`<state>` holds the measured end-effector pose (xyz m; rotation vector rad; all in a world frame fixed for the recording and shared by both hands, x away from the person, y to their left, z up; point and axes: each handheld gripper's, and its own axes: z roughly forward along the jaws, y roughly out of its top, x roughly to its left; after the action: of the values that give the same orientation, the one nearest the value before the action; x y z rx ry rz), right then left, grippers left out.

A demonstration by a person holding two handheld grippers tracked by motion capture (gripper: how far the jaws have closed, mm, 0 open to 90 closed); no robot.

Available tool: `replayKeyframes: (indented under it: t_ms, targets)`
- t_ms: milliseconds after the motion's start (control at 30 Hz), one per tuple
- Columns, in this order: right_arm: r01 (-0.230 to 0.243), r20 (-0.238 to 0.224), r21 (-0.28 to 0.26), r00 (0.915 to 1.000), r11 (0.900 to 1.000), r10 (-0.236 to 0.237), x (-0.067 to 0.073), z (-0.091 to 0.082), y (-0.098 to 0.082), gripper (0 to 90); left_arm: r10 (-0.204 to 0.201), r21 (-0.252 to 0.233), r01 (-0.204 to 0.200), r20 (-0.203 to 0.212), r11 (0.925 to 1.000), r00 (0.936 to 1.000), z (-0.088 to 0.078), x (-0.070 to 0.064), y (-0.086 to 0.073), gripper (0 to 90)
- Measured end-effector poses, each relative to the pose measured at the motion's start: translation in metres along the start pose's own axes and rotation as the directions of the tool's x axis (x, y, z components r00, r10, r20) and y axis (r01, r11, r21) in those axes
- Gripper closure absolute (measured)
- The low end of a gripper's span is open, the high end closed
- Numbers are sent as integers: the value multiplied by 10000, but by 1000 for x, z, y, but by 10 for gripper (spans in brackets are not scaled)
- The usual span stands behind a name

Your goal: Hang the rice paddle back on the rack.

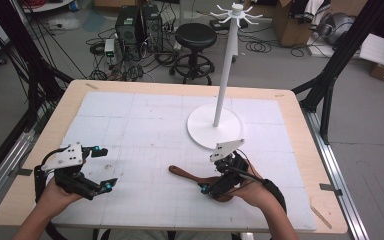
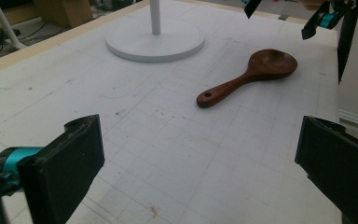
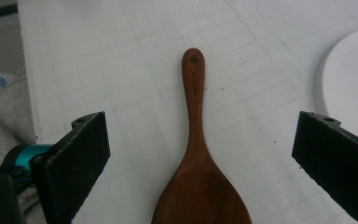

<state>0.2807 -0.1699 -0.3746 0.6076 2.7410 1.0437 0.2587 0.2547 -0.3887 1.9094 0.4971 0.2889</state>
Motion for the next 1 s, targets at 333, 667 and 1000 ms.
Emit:
replayKeyframes:
  t_ms: [333, 667, 1000]
  targets:
    - [73, -8, 629, 10000, 9980, -72, -5, 8, 10, 30, 64, -8, -64, -4, 10000, 10000, 0, 0, 0, 17]
    - [602, -382, 1385, 9977, 9885, -554, -8, 22, 15, 30, 67, 1, -67, -24, 10000, 10000, 0, -1, 0, 17]
    - [864, -581, 2220, 9955, 9712, -752, -7, 35, 23, 30, 72, 24, -72, -8, 10000, 10000, 0, -1, 0, 18]
